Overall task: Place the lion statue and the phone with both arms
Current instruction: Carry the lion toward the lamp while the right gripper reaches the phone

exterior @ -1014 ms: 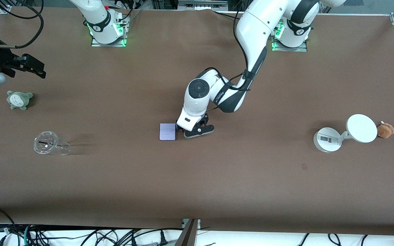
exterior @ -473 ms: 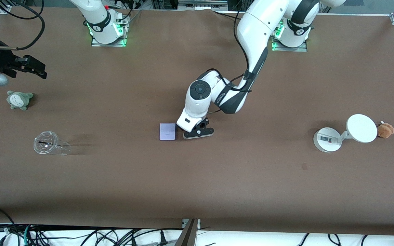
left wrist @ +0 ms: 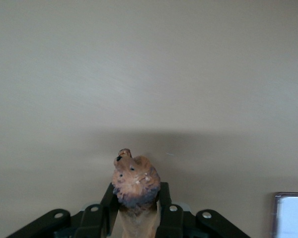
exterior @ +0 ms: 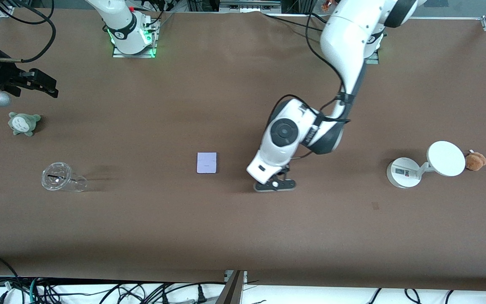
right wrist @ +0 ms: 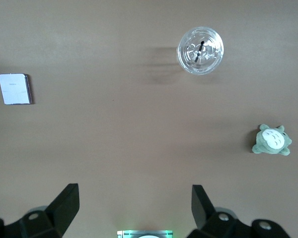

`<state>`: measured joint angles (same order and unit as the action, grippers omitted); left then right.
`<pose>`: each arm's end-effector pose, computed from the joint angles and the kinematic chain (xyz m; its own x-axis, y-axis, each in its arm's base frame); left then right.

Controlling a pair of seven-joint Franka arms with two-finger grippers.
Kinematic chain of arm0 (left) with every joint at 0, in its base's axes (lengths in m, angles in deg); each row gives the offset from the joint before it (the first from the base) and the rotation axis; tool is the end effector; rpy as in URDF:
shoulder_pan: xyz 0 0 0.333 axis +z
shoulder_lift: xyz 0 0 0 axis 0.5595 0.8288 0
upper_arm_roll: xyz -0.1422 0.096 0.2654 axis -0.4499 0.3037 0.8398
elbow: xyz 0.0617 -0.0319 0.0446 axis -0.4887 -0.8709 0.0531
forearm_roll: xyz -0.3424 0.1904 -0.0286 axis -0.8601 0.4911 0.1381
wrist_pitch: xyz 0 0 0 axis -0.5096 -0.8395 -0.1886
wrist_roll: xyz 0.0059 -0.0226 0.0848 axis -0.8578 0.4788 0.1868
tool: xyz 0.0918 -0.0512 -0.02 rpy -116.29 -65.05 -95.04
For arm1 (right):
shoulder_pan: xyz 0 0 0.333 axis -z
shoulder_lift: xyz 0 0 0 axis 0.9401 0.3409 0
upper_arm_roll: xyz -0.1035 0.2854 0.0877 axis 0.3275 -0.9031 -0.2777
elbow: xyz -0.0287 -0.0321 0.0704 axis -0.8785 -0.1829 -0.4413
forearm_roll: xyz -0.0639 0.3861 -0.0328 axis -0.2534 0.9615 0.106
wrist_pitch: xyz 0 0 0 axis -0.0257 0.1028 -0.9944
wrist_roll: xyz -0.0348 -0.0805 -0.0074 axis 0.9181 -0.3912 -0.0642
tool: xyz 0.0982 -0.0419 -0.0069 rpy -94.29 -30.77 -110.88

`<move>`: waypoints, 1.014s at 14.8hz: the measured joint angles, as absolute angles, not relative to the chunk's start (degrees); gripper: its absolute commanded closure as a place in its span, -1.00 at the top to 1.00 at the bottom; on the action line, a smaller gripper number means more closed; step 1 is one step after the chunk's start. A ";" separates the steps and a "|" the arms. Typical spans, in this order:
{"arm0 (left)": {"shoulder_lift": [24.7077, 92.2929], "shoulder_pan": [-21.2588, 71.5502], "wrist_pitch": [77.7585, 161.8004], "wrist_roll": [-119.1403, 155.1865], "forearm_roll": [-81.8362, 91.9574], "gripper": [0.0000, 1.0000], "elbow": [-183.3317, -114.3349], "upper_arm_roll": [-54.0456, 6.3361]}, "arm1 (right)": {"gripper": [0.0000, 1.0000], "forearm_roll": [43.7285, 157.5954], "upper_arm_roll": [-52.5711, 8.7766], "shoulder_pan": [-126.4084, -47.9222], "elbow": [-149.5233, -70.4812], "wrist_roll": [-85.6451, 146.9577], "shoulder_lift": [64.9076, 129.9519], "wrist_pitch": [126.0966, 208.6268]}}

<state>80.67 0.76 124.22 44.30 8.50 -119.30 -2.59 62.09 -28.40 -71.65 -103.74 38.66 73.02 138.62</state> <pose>0.6507 -0.3971 0.2773 0.9969 0.0736 0.0272 0.0714 -0.9948 0.0729 0.5418 0.0217 0.6074 0.9963 -0.0078 -0.0860 -0.0049 -0.9994 0.0334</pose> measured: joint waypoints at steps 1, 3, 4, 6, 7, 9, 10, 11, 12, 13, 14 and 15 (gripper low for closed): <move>79.43 2.80 123.04 41.19 8.50 -1.00 -119.74 -2.61 | 0.99 62.08 -28.40 -71.65 -103.74 38.26 73.05 138.49; 76.65 7.00 122.03 34.82 8.50 -1.00 -121.86 -2.70 | 0.99 62.08 -28.40 -71.64 -103.74 37.87 73.10 138.21; 74.91 9.01 121.84 32.54 8.50 -1.00 -123.69 -2.73 | 0.99 62.09 -28.40 -71.65 -103.74 37.80 73.12 138.02; 71.06 12.49 121.81 30.00 8.50 -1.00 -128.55 -2.76 | 0.99 62.09 -28.40 -71.65 -103.74 37.71 73.23 137.90; 69.22 13.98 121.90 28.90 8.50 -1.00 -131.19 -2.77 | 0.99 62.09 -28.40 -71.65 -103.75 37.69 73.41 137.88; 66.37 16.62 123.78 25.32 8.50 -1.00 -136.58 -2.76 | 0.99 62.09 -28.40 -71.65 -103.75 37.67 73.96 137.88; 65.59 17.80 126.12 23.41 8.50 -1.00 -139.35 -2.77 | 0.99 62.09 -28.40 -71.65 -103.74 37.66 74.29 137.88; 65.32 18.88 129.08 21.65 8.50 -1.00 -142.02 -2.77 | 0.99 62.09 -28.40 -71.65 -103.75 37.66 74.62 137.88; 65.35 19.78 132.24 20.18 8.50 -1.00 -144.65 -2.78 | 0.99 62.10 -28.41 -71.69 -103.75 37.66 74.88 137.88; 65.41 20.39 134.95 19.26 8.50 -1.00 -147.16 -2.80 | 0.99 62.20 -28.48 -71.85 -103.74 37.66 75.11 137.91; 65.45 20.72 136.47 18.96 8.50 -1.00 -148.89 -2.80 | 0.99 62.42 -28.57 -72.34 -103.74 37.66 75.36 137.96; 65.44 21.02 137.24 18.92 8.50 -1.00 -149.89 -2.80 | 0.99 62.55 -28.64 -73.16 -103.73 37.69 75.67 138.04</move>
<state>65.44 21.02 137.24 18.92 8.50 -149.89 -2.80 62.55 -28.64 -73.16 -103.73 37.69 75.67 138.04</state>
